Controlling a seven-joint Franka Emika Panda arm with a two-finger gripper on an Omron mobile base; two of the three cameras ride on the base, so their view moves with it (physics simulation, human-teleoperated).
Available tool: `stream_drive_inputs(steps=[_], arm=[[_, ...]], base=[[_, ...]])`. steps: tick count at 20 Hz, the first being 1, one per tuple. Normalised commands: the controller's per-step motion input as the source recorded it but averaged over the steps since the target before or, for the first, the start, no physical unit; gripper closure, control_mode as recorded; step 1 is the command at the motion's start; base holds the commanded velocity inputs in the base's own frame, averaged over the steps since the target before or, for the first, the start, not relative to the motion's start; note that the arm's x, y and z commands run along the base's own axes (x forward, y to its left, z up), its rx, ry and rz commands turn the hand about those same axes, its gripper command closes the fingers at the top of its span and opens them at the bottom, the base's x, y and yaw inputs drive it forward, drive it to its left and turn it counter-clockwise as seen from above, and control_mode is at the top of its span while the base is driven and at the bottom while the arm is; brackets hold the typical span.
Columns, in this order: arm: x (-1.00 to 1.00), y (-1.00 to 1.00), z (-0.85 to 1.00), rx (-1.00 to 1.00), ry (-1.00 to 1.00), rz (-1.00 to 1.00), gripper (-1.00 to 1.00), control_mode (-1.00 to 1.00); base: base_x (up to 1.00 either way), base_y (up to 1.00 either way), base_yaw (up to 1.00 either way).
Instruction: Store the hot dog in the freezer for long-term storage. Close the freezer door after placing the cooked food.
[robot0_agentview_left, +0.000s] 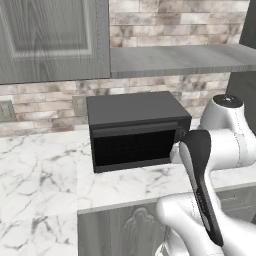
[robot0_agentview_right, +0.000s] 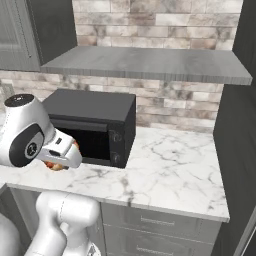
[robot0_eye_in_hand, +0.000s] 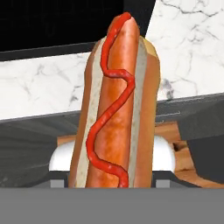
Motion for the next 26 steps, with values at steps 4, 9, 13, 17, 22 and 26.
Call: stream_drive_inputs(steps=[4,9,13,17,22,26], arm=[[-0.01,0.00,0.00,0.00,-0.15,0.18,1.00,-1.00],[0.00,0.03,0.00,-0.03,0.04,0.04,1.00,-1.00],[0.00,0.00,0.00,0.00,0.00,0.00,1.00,-1.00],[-0.18,0.00,0.00,0.00,0.00,0.00,1.00,-1.00],[-0.16,0.00,0.00,0.00,0.00,0.00,1.00,1.00],[0.00,0.00,0.00,0.00,0.00,0.00,1.00,1.00]], base=[[0.00,0.00,0.00],[0.00,0.00,0.00],[0.00,0.00,0.00],[0.00,0.00,0.00],[-0.21,-0.05,-0.01],[-0.78,-0.30,-0.08]])
